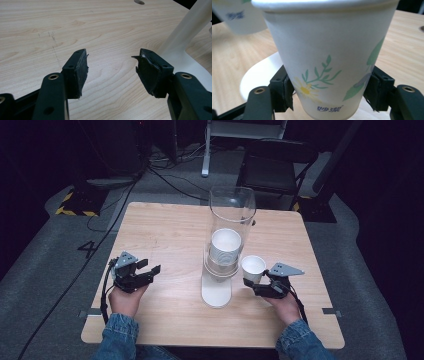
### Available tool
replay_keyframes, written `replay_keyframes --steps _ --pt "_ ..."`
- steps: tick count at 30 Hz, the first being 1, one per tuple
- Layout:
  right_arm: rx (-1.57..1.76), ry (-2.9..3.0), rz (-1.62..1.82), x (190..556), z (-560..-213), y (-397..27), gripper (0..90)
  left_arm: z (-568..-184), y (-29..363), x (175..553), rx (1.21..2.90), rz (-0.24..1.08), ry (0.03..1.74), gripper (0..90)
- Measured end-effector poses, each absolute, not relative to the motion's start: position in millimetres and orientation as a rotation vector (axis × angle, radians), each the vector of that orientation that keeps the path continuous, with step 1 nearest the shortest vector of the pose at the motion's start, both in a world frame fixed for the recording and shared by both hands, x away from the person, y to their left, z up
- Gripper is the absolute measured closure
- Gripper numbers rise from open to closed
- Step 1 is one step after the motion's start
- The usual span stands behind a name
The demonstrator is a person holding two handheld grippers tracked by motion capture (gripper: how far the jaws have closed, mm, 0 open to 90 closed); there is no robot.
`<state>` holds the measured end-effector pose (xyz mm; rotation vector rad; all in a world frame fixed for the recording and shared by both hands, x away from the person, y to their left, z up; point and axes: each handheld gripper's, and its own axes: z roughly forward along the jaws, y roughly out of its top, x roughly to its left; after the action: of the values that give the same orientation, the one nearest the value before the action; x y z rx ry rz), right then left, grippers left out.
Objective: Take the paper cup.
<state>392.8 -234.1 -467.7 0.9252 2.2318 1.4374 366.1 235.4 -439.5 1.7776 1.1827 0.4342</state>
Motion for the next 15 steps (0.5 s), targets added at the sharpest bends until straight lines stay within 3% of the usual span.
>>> replay_keyframes --steps 15 --pt "1.121 2.019 1.331 416.3 -462.6 -270.0 33.5 -440.2 246.6 352.2 1.766 0.462 1.213 41.4"
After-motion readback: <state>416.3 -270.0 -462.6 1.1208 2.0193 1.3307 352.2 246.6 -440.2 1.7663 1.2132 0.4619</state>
